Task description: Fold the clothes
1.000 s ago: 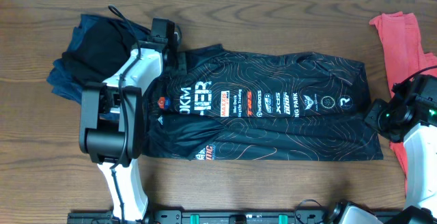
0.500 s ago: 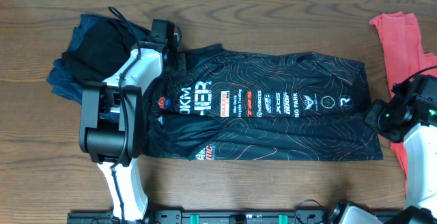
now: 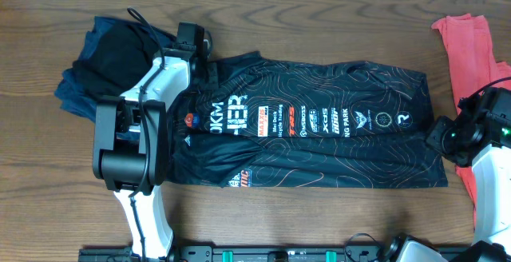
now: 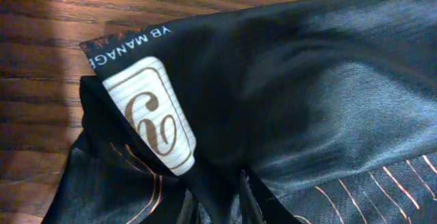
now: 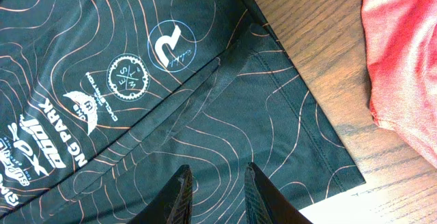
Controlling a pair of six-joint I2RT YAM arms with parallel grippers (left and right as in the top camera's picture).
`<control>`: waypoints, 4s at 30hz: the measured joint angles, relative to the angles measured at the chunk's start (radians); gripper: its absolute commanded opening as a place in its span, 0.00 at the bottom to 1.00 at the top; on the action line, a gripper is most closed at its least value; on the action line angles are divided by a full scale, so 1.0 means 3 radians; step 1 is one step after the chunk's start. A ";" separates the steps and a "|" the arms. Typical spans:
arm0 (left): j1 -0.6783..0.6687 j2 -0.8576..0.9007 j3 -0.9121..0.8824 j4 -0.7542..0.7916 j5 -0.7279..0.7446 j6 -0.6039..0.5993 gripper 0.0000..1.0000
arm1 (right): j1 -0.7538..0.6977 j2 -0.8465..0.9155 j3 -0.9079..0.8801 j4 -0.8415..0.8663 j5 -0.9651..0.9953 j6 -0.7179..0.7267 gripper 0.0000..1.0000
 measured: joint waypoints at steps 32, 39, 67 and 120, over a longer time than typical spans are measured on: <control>0.0000 -0.0114 -0.0025 -0.0028 0.0023 -0.0010 0.20 | 0.0000 0.0000 0.0000 -0.0009 0.0050 0.0000 0.25; 0.0000 -0.0114 -0.0064 -0.0014 0.0023 -0.0009 0.20 | 0.0000 0.0000 0.0000 -0.0011 0.0048 0.0000 0.25; 0.0000 -0.0582 -0.0062 -0.0478 0.0024 -0.0010 0.06 | 0.0000 0.0045 0.0412 -0.0168 0.0058 -0.0117 0.17; 0.0000 -0.0767 -0.0051 -0.0823 0.0150 -0.0010 0.06 | 0.0539 0.2160 0.0872 0.1480 0.0036 -0.0305 0.12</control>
